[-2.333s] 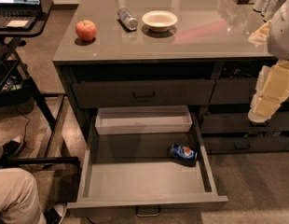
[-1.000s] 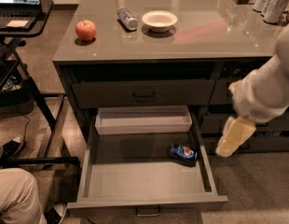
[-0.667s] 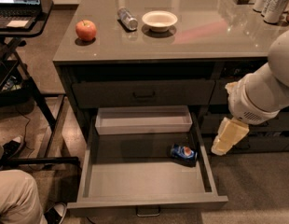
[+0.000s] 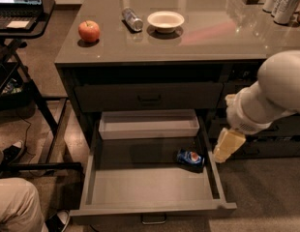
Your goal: Pick pepsi can from middle drawer and place on counter
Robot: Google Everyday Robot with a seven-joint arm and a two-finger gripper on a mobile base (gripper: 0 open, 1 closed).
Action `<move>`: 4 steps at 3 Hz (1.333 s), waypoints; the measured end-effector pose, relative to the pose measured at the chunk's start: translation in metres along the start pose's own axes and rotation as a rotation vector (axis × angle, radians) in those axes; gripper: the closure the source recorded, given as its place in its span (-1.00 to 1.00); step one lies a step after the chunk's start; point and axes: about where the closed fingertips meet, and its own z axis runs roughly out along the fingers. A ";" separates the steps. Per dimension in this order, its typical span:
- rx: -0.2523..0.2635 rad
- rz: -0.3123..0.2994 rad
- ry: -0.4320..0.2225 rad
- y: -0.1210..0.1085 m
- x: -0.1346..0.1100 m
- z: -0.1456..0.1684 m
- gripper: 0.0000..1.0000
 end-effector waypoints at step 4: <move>-0.043 0.062 -0.146 -0.004 0.050 0.230 -1.00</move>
Offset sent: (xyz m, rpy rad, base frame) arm 0.0833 -0.0199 -0.2272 0.1435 0.0214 -0.0017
